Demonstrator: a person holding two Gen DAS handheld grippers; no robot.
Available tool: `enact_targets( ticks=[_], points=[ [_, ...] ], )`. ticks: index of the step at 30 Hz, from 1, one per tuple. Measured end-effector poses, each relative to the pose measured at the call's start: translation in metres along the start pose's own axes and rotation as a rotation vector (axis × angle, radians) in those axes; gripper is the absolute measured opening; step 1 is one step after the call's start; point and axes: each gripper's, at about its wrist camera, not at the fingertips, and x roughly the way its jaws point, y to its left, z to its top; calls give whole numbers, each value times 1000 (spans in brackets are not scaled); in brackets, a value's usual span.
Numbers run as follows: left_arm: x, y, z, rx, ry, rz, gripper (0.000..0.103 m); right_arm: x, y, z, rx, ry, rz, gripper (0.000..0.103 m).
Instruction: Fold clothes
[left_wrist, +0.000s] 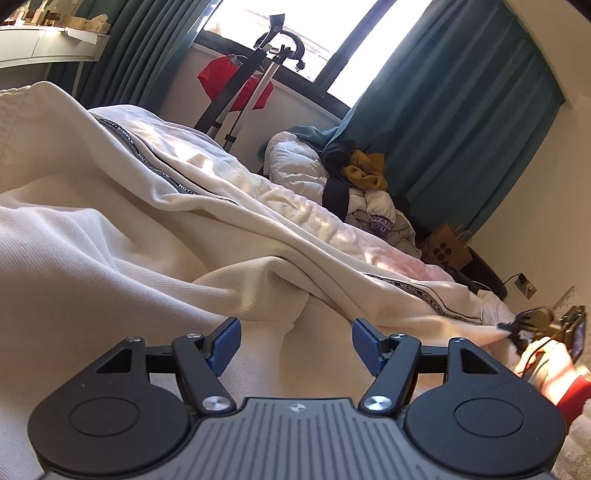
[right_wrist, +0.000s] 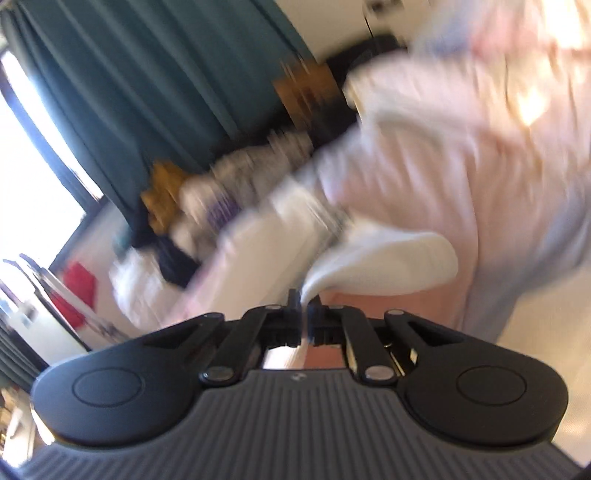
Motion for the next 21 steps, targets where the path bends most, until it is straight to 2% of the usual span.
enact_targets(
  ticks=[2, 3, 6, 10, 14, 21],
  points=[
    [-2, -2, 0, 7, -4, -2, 68, -13, -9, 10, -27, -63, -27, 6],
    [-3, -3, 0, 11, -6, -3, 68, -15, -20, 10, -24, -63, -50, 6],
    [-5, -4, 1, 20, -6, -5, 69, -8, -60, -6, -14, 28, -132, 6],
    [-5, -4, 2, 12, 1, -8, 69, -4, -103, -32, 117, 141, -137, 8],
    [-8, -6, 3, 14, -4, -7, 69, -28, -98, -35, 130, 130, -115, 9],
    [-21, -5, 6, -23, -2, -10, 69, -113, -80, -45, 106, 64, -87, 9]
  ],
)
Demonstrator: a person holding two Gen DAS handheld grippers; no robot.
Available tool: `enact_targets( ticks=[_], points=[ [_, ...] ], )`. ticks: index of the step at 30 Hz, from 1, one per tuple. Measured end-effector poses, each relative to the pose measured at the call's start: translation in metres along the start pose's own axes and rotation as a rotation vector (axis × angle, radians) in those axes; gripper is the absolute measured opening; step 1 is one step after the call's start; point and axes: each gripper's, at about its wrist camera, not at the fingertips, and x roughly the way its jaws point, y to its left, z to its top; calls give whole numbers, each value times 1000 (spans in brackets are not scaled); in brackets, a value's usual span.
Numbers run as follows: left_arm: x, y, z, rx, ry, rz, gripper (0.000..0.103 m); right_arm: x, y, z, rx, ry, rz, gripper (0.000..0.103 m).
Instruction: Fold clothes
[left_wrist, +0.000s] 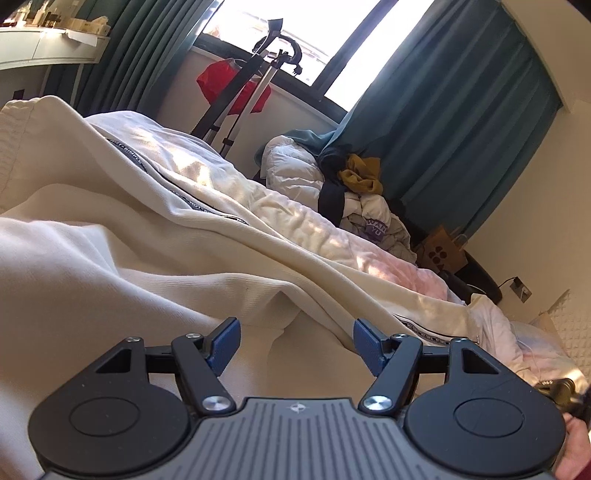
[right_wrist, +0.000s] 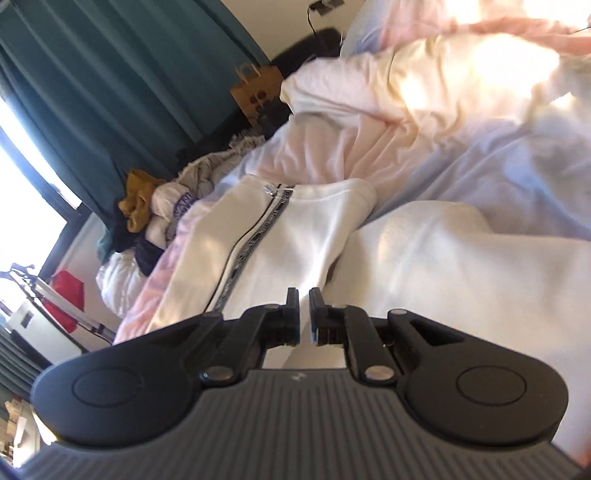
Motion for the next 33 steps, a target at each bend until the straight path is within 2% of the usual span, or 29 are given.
enact_targets(
  ticks=[5, 8, 11, 14, 19, 23, 27, 31, 33],
  points=[
    [-21, -3, -1, -15, -14, -12, 70, -47, -13, -8, 59, 9, -36, 10],
    [-32, -9, -5, 10, -13, 11, 70, -67, -25, -14, 100, 6, -57, 10],
    [-47, -10, -9, 4, -11, 18, 70, -84, -32, -14, 120, -25, -90, 10],
    [-61, -8, -13, -21, -10, 34, 71, -101, -45, -13, 164, -77, -152, 15],
    [-83, -1, -17, -61, -7, 52, 71, -118, -78, -17, 319, -104, -193, 52],
    [-100, 3, -17, -79, -12, 71, 72, -115, -107, -20, 489, -59, -187, 55],
    [-123, 7, -14, -120, -30, 66, 73, -98, -124, -23, 597, -10, -178, 54],
    [-144, 14, -3, -157, -36, 71, 75, -71, -130, -20, 657, 23, -125, 54],
    [-152, 18, 4, -162, -30, 83, 75, -61, -130, -16, 666, 8, -82, 55]
  ],
)
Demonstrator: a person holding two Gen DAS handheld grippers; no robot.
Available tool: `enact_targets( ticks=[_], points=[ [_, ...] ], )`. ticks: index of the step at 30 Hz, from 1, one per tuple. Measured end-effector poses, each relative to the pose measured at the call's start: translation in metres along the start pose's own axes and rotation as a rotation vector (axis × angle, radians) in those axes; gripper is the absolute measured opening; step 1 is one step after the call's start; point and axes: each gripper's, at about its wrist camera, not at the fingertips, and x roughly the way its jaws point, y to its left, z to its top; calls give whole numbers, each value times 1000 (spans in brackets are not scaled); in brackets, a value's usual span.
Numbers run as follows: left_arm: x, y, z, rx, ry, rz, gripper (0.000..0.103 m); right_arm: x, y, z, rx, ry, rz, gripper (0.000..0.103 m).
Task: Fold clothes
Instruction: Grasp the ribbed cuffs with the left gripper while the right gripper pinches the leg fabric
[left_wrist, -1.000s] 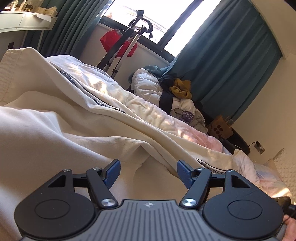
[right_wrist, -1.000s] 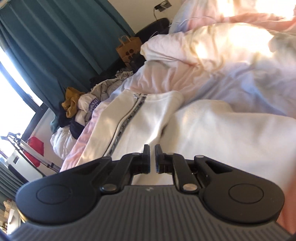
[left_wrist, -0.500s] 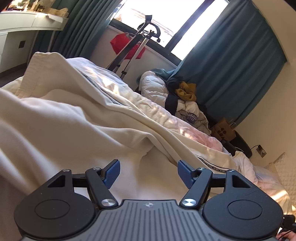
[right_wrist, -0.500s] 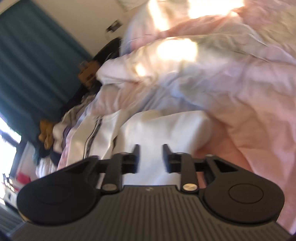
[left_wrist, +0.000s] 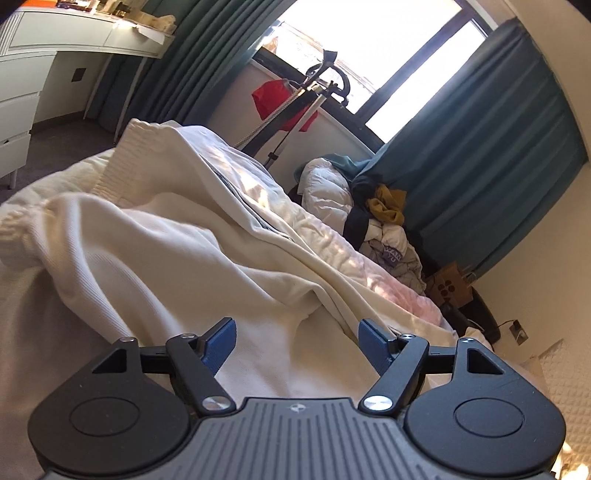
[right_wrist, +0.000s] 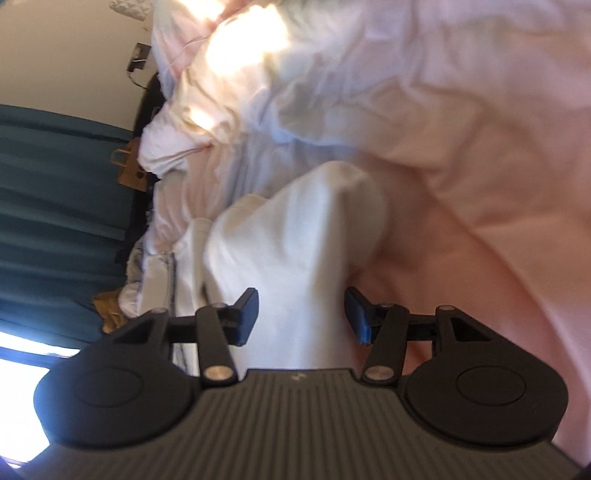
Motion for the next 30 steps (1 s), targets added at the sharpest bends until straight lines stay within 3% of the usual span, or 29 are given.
enact_targets(
  ticks=[3, 9, 12, 15, 19, 23, 25, 30],
  points=[
    [-7, 9, 11, -23, 19, 16, 75, 9, 7, 7, -11, -28, 34, 55],
    [-6, 45, 26, -158, 87, 63, 75, 38, -5, 18, 66, -46, 6, 54],
    [-6, 60, 28, -198, 95, 51, 75, 45, -7, 19, 61, -81, -6, 49],
    [-4, 70, 28, -240, 81, 42, 76, 44, 10, 15, -43, -112, -2, 26],
    [-4, 79, 28, -281, 66, 29, 77, 35, 36, 12, -207, -173, 52, 10],
    [-9, 87, 27, -342, 41, 1, 79, 17, 61, 7, -375, -252, 167, 6],
    [-11, 89, 26, -375, 30, -15, 81, 11, 65, 7, -406, -288, 184, 6],
    [-15, 97, 24, -428, 30, -37, 84, 33, 36, 25, -282, -209, -11, 6]
  ],
)
